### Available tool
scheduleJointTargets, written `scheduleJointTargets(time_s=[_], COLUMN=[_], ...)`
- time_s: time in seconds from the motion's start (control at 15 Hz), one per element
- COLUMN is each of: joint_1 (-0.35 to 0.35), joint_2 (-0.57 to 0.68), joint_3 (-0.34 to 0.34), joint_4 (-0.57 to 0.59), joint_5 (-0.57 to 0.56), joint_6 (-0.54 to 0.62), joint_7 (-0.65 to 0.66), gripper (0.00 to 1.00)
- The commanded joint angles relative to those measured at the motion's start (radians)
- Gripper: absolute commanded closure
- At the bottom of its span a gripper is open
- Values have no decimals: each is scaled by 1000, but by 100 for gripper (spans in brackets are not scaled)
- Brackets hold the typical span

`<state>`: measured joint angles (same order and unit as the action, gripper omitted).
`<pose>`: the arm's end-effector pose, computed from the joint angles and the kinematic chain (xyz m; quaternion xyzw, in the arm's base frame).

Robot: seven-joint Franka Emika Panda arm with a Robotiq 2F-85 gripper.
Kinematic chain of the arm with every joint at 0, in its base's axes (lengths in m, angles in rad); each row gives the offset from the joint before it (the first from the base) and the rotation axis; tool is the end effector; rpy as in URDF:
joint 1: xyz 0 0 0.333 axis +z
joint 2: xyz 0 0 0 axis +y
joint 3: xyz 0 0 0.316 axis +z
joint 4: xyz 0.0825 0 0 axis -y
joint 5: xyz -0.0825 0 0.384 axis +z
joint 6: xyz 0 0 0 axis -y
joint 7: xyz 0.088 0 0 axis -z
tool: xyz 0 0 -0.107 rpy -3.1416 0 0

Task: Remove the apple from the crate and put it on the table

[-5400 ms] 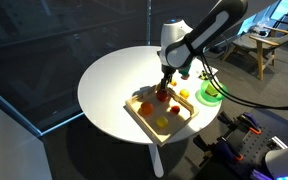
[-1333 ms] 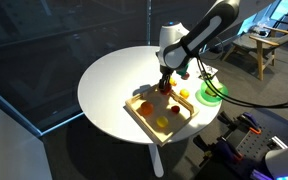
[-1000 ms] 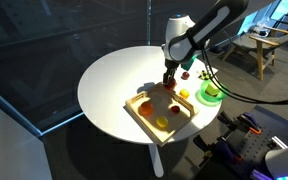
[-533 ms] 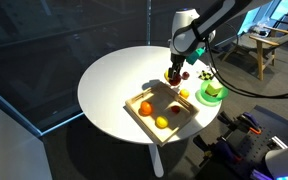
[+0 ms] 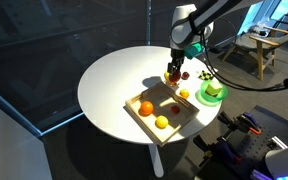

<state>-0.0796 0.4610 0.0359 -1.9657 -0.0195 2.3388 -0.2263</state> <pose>0.6062 -0.0274 0.2293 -0.9944 -0.0966 0.0432 0.0072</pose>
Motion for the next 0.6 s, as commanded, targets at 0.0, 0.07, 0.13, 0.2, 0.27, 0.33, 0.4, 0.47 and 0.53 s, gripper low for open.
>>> scheduleJointTargets(time_s=[0.0, 0.07, 0.13, 0.2, 0.27, 0.33, 0.4, 0.47, 0.53], joint_1=[-20, -23, -25, -27, -28, -27, -24, -19, -15], joint_2=[74, 92, 112, 132, 149, 168, 184, 200, 215], joint_3=[-3, -5, -6, -7, -8, -8, -9, -11, -13], joint_4=[118, 143, 169, 194, 215, 236, 255, 272, 289], joint_5=[40, 45, 49, 52, 49, 45, 40, 33, 28], joint_6=[-55, -59, -62, -62, -61, -59, -55, -49, -45], joint_7=[-15, -14, -13, -13, -12, -10, -7, 0, 3], gripper=[41, 41, 41, 41, 41, 41, 41, 41, 41])
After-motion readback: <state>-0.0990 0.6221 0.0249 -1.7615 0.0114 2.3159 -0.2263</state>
